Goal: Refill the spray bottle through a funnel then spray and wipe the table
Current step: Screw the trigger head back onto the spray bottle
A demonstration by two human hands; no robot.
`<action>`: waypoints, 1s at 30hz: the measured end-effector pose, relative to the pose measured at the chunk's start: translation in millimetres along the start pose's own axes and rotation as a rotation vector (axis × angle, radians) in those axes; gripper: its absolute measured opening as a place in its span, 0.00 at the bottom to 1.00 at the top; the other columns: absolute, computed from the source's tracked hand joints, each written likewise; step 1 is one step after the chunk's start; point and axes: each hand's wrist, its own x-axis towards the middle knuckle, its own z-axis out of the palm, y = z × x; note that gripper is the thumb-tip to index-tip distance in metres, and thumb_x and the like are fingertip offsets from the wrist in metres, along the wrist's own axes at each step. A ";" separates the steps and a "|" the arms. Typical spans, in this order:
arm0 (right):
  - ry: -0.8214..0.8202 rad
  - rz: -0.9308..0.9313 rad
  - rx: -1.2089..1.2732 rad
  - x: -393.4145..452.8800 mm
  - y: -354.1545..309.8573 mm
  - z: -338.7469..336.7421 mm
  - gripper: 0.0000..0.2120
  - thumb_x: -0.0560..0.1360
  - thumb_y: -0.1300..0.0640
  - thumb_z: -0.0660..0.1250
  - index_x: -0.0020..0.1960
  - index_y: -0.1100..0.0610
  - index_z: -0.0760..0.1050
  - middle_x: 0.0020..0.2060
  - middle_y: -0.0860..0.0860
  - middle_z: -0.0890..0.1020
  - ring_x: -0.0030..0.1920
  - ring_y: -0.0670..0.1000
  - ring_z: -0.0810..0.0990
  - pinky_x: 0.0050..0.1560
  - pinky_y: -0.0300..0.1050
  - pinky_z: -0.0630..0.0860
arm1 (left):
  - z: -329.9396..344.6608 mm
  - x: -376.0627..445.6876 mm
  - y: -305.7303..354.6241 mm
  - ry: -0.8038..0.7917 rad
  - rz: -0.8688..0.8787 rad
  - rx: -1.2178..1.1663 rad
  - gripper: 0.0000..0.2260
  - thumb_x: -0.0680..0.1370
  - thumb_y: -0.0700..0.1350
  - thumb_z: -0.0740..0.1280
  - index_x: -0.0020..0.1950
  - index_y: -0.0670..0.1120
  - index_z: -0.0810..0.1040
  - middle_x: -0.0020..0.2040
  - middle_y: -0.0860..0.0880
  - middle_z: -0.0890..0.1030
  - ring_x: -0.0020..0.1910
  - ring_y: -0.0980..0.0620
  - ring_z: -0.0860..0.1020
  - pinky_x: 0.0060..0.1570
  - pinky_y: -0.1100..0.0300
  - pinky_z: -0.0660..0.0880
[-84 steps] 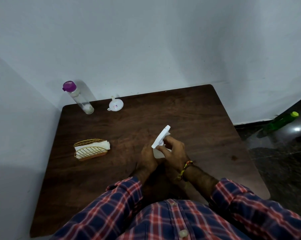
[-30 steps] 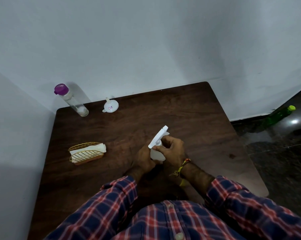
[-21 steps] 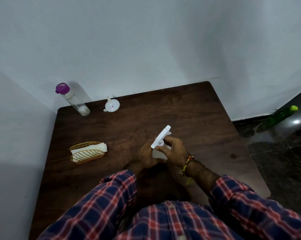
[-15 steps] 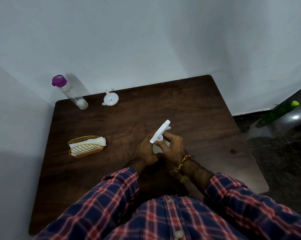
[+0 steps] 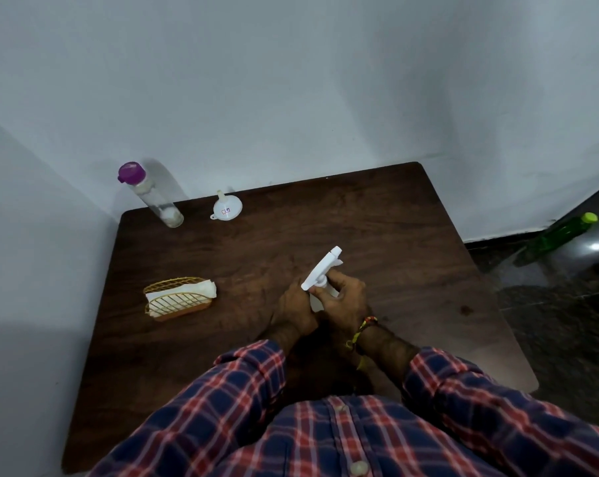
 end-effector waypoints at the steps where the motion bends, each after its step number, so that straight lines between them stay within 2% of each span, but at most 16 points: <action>1: 0.003 0.013 0.010 -1.2 -1.7 0.6 0.09 0.71 0.52 0.76 0.49 0.53 0.84 0.41 0.45 0.86 0.44 0.40 0.83 0.45 0.39 0.79 | 0.0 -0.7 0.0 0.005 -0.007 -0.014 0.22 0.70 0.54 0.70 0.60 0.45 0.76 0.56 0.47 0.80 0.57 0.48 0.78 0.58 0.53 0.76; 4: 0.087 0.020 0.017 -9.0 -4.7 3.2 0.10 0.70 0.50 0.76 0.48 0.52 0.80 0.40 0.43 0.84 0.43 0.38 0.82 0.41 0.32 0.75 | 0.1 -7.4 3.8 0.046 0.002 -0.049 0.16 0.72 0.52 0.69 0.58 0.48 0.78 0.54 0.50 0.80 0.54 0.52 0.78 0.56 0.54 0.76; 7: 0.193 0.075 0.041 -18.7 -10.8 7.0 0.24 0.67 0.50 0.78 0.55 0.51 0.68 0.44 0.42 0.81 0.45 0.40 0.80 0.41 0.29 0.73 | 3.5 -18.0 9.8 0.139 -0.010 -0.181 0.21 0.70 0.58 0.62 0.57 0.49 0.78 0.52 0.51 0.82 0.52 0.51 0.80 0.55 0.50 0.78; 9: 0.124 0.066 0.047 -13.3 -14.0 8.5 0.34 0.64 0.51 0.80 0.63 0.49 0.64 0.51 0.42 0.79 0.49 0.41 0.80 0.48 0.34 0.75 | 9.2 -19.1 9.1 0.098 -0.009 -0.121 0.22 0.73 0.54 0.66 0.64 0.47 0.75 0.60 0.48 0.79 0.59 0.46 0.78 0.61 0.48 0.75; 11: 0.065 0.005 -0.025 -1.5 -9.4 8.7 0.42 0.66 0.50 0.79 0.74 0.51 0.60 0.64 0.47 0.75 0.60 0.47 0.78 0.62 0.42 0.74 | 9.2 -19.7 9.1 0.046 -0.015 -0.077 0.28 0.72 0.52 0.71 0.70 0.46 0.71 0.65 0.45 0.76 0.64 0.44 0.76 0.65 0.47 0.72; 12: 0.059 -0.030 -0.061 3.5 -7.6 8.2 0.41 0.69 0.50 0.77 0.76 0.54 0.61 0.68 0.50 0.74 0.65 0.49 0.75 0.67 0.44 0.71 | 8.6 -18.4 5.3 0.030 0.002 -0.114 0.31 0.69 0.56 0.73 0.69 0.48 0.71 0.64 0.48 0.77 0.62 0.48 0.77 0.63 0.48 0.74; 13: 0.061 -0.052 -0.075 6.4 -8.1 7.0 0.36 0.72 0.52 0.75 0.75 0.58 0.63 0.67 0.53 0.75 0.66 0.51 0.75 0.69 0.46 0.70 | 6.7 -18.0 2.1 0.011 0.028 -0.137 0.34 0.66 0.59 0.74 0.68 0.49 0.72 0.61 0.51 0.78 0.59 0.52 0.78 0.60 0.51 0.76; 16: 0.070 -0.085 -0.024 5.9 -8.1 0.7 0.25 0.75 0.52 0.72 0.68 0.59 0.70 0.54 0.53 0.80 0.54 0.50 0.79 0.62 0.49 0.75 | -2.5 -18.8 -12.7 -0.096 0.034 -0.135 0.37 0.62 0.61 0.77 0.67 0.52 0.70 0.60 0.54 0.78 0.57 0.56 0.78 0.56 0.55 0.78; 18: 0.128 -0.092 0.020 3.5 -2.6 -7.5 0.22 0.76 0.48 0.70 0.66 0.56 0.73 0.54 0.53 0.81 0.53 0.53 0.81 0.60 0.50 0.77 | -7.2 -20.5 -24.0 -0.113 0.012 -0.111 0.34 0.65 0.63 0.74 0.67 0.52 0.69 0.61 0.54 0.78 0.58 0.56 0.78 0.58 0.53 0.78; 20: 0.180 -0.105 0.077 2.6 3.2 -16.1 0.18 0.76 0.45 0.68 0.62 0.51 0.75 0.54 0.53 0.82 0.51 0.55 0.83 0.55 0.56 0.80 | -12.7 -27.0 -37.1 -0.084 -0.039 -0.058 0.29 0.71 0.60 0.71 0.69 0.52 0.69 0.64 0.51 0.77 0.60 0.53 0.77 0.61 0.52 0.76; 21: 0.182 -0.117 0.094 0.9 2.9 -19.7 0.14 0.77 0.46 0.68 0.60 0.48 0.76 0.53 0.53 0.83 0.48 0.54 0.84 0.51 0.56 0.82 | -15.1 -30.3 -44.8 -0.054 -0.068 -0.028 0.27 0.73 0.59 0.70 0.69 0.52 0.70 0.64 0.50 0.77 0.61 0.52 0.76 0.61 0.52 0.75; 23: 0.138 -0.149 0.077 -4.5 -5.1 -28.9 0.07 0.78 0.54 0.68 0.56 0.47 0.77 0.48 0.57 0.83 0.38 0.52 0.83 0.41 0.49 0.82 | -19.3 -35.3 -57.6 -0.013 -0.109 0.026 0.23 0.76 0.57 0.69 0.68 0.50 0.71 0.65 0.48 0.77 0.62 0.50 0.75 0.63 0.54 0.72; 25: 0.046 -0.204 0.024 -8.7 -13.8 -30.4 0.06 0.79 0.59 0.68 0.53 0.50 0.78 0.42 0.57 0.82 0.33 0.51 0.80 0.36 0.47 0.80 | -24.9 -40.2 -68.4 0.003 -0.174 0.065 0.23 0.77 0.54 0.69 0.68 0.46 0.72 0.65 0.45 0.76 0.64 0.47 0.74 0.64 0.55 0.70; 28: 0.022 -0.278 -0.031 -15.4 -25.2 -24.2 0.02 0.78 0.60 0.68 0.50 0.57 0.80 0.37 0.54 0.82 0.35 0.53 0.80 0.39 0.50 0.79 | -32.8 -42.7 -77.9 0.025 -0.249 0.091 0.23 0.75 0.51 0.71 0.66 0.43 0.72 0.65 0.42 0.75 0.65 0.44 0.72 0.65 0.54 0.69; 30: 0.010 -0.258 -0.064 -18.9 -33.9 -16.7 0.07 0.79 0.58 0.69 0.44 0.61 0.79 0.32 0.57 0.79 0.33 0.57 0.79 0.36 0.51 0.77 | -37.6 -44.9 -82.3 0.024 -0.317 0.097 0.29 0.73 0.51 0.73 0.70 0.44 0.68 0.71 0.41 0.69 0.71 0.43 0.67 0.69 0.52 0.67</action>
